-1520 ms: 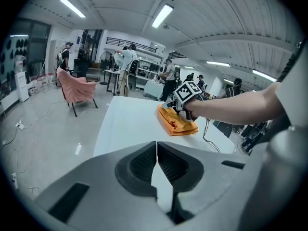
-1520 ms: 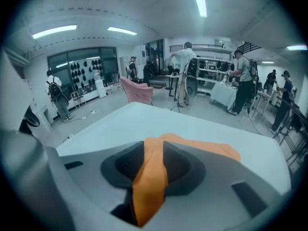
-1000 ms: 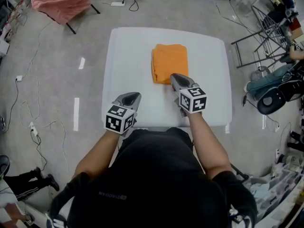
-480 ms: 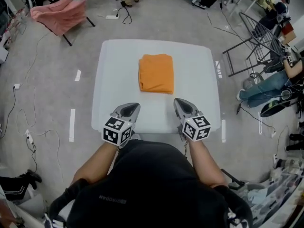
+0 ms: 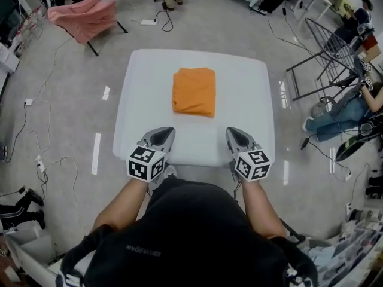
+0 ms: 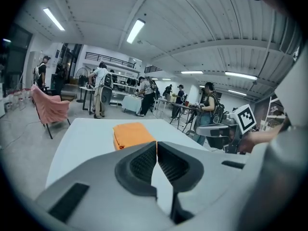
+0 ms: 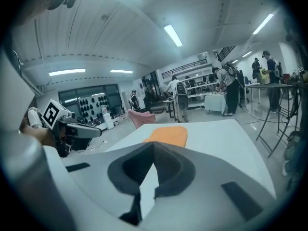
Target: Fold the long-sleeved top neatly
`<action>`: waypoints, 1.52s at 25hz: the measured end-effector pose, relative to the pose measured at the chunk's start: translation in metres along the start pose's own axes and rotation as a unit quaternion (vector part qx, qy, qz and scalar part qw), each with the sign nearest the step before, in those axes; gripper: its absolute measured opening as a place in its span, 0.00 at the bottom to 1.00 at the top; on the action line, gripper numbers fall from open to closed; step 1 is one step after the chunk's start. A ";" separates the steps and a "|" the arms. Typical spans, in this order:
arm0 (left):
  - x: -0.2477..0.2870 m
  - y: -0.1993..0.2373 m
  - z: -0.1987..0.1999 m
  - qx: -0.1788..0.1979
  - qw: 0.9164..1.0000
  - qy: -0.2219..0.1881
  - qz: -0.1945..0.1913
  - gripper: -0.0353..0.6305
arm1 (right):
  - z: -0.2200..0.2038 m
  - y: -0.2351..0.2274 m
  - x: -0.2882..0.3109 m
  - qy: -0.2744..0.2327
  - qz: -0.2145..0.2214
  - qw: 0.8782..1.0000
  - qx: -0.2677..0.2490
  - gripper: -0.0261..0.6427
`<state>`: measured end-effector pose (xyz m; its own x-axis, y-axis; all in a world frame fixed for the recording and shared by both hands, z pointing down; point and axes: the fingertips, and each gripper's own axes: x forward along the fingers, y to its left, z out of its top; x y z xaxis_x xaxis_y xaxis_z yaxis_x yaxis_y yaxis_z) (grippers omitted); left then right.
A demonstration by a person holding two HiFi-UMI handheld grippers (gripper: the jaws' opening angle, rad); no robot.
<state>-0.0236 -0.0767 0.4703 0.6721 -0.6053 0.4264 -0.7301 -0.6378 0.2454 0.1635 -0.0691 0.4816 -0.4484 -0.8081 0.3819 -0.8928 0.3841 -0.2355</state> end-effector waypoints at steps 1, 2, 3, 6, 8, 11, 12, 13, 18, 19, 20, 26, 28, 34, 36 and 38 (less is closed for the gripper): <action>0.000 -0.001 0.002 0.000 1.000 -0.002 0.004 0.07 | 0.001 -0.001 -0.003 -0.002 0.001 1.000 0.000 0.05; -0.001 -0.003 0.004 0.000 1.000 -0.004 0.006 0.07 | 0.003 -0.001 -0.005 -0.004 0.003 1.000 0.000 0.05; -0.001 -0.006 0.005 0.001 1.000 -0.005 0.007 0.07 | 0.004 -0.001 -0.008 -0.005 0.005 1.000 -0.001 0.05; -0.001 -0.012 0.005 -0.006 1.000 -0.005 0.005 0.07 | 0.006 0.001 -0.013 -0.007 0.008 1.000 -0.007 0.05; -0.001 -0.012 0.003 -0.015 1.000 -0.002 0.005 0.07 | 0.006 0.002 -0.013 -0.006 0.010 1.000 -0.009 0.05; -0.002 -0.013 0.000 -0.016 1.000 0.003 0.006 0.07 | 0.005 0.005 -0.015 -0.006 0.012 1.000 -0.007 0.05; -0.002 -0.013 0.000 -0.013 1.000 0.004 0.006 0.07 | 0.004 0.004 -0.015 -0.005 0.012 1.000 -0.006 0.05; -0.001 -0.013 0.001 -0.010 1.000 0.004 0.006 0.07 | 0.003 0.004 -0.015 -0.005 0.012 1.000 -0.004 0.05; 0.000 -0.012 0.005 -0.005 1.000 0.001 0.009 0.07 | -0.001 0.003 -0.009 0.001 0.014 1.000 -0.003 0.05; 0.000 -0.010 0.005 -0.004 1.000 0.002 0.010 0.07 | -0.001 0.003 -0.008 0.001 0.014 1.000 -0.004 0.05; 0.000 -0.009 0.004 -0.003 1.000 0.003 0.011 0.07 | 0.000 0.003 -0.006 0.001 0.014 1.000 -0.004 0.05; -0.001 -0.007 0.003 -0.002 1.000 0.005 0.012 0.07 | 0.001 0.006 -0.005 0.003 0.014 1.000 -0.005 0.05; -0.001 -0.006 0.005 -0.001 1.000 0.005 0.010 0.07 | 0.003 0.005 -0.004 0.004 0.014 1.000 -0.007 0.05; 0.000 -0.008 0.007 0.006 1.000 0.006 0.007 0.07 | 0.002 0.004 -0.006 0.006 0.011 1.000 -0.006 0.05; 0.000 -0.009 0.008 0.008 1.000 0.006 0.006 0.07 | 0.002 0.005 -0.007 0.006 0.011 1.000 -0.005 0.05; 0.000 -0.008 0.009 0.008 1.000 0.005 0.006 0.07 | 0.002 0.005 -0.006 0.006 0.012 1.000 -0.004 0.05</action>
<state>-0.0168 -0.0753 0.4606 0.6614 -0.6083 0.4389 -0.7363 -0.6380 0.2253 0.1620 -0.0635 0.4761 -0.4704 -0.7928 0.3874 -0.8819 0.4074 -0.2372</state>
